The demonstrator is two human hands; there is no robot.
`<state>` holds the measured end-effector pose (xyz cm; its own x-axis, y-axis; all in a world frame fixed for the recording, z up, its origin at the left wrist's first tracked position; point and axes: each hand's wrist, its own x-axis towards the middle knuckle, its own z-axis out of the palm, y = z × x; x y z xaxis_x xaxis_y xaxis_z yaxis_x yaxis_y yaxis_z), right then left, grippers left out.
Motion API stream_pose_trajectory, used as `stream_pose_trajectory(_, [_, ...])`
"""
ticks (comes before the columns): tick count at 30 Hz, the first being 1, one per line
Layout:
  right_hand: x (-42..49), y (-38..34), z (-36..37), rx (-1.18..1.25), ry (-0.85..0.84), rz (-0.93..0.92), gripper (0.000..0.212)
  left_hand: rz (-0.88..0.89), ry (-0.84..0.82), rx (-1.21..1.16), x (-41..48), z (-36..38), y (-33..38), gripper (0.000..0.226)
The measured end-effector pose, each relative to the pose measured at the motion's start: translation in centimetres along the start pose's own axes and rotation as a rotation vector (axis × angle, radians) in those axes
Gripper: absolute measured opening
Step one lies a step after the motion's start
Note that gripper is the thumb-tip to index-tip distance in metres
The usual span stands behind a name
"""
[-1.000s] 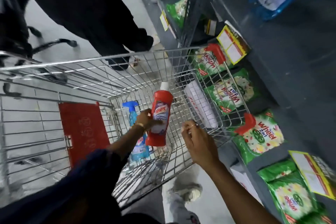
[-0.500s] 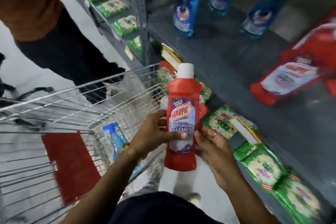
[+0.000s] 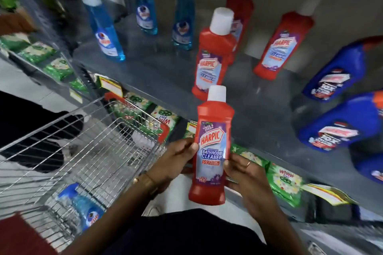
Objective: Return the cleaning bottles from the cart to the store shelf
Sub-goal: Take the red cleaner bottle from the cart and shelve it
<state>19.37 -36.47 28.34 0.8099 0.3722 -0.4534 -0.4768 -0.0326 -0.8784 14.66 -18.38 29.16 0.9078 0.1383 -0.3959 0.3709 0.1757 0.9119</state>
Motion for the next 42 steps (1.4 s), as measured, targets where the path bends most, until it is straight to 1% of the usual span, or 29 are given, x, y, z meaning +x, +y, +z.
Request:
stream_pose_trajectory(5, [0.0,-0.7,-2.4,0.051,0.054,-0.076,0.029,0.043,-0.077,0.058,1.6,2.5,1.3,0.02])
stream_pose_trajectory(8, [0.4,-1.8,-3.8,0.06,0.055,-0.13,0.027,0.076,-0.111,0.094,2.8,3.9,2.7,0.027])
stream_pose_trajectory(11, [1.1,-3.8,-4.9,0.067,0.073,-0.227,0.021,0.17,-0.156,0.103,4.5,5.3,4.5,0.025])
stream_pose_trajectory(13, [2.0,-5.3,-5.6,0.08,0.103,-0.312,0.018,0.264,-0.176,0.116,6.1,6.3,5.8,0.025])
stream_pose_trajectory(16, [3.7,-7.1,-6.6,0.111,0.159,-0.431,0.019,0.404,-0.203,0.14,8.9,7.9,7.3,0.026])
stream_pose_trajectory(19, [5.8,-7.9,-7.5,0.112,0.191,-0.507,0.023,0.433,-0.23,0.137,11.5,9.0,7.8,0.023])
stream_pose_trajectory(24, [8.8,-7.2,-8.3,0.112,0.271,-0.547,0.03,0.488,-0.26,0.137,14.0,9.4,8.0,0.033])
stream_pose_trajectory(26, [9.4,-7.3,-8.6,0.089,0.282,-0.564,0.031,0.489,-0.261,0.145,14.9,9.4,8.0,0.025])
stream_pose_trajectory(30, [10.4,-7.8,-8.7,0.037,0.312,-0.585,0.037,0.499,-0.205,0.137,16.0,9.5,7.5,0.022])
stream_pose_trajectory(34, [11.0,-7.3,-8.6,0.015,0.371,-0.58,0.038,0.493,-0.165,0.125,16.3,9.3,6.3,0.026])
stream_pose_trajectory(37, [10.7,-5.5,-8.2,-0.046,0.5,-0.566,0.039,0.498,-0.14,0.151,15.8,8.7,4.5,0.034])
stream_pose_trajectory(40, [8.8,-3.1,-6.4,-0.025,0.632,-0.611,0.035,0.501,-0.066,0.131,14.0,7.0,2.7,0.031])
stream_pose_trajectory(42, [7.4,-1.7,-4.7,-0.031,0.616,-0.659,0.027,0.518,-0.003,0.086,12.0,5.1,1.4,0.026])
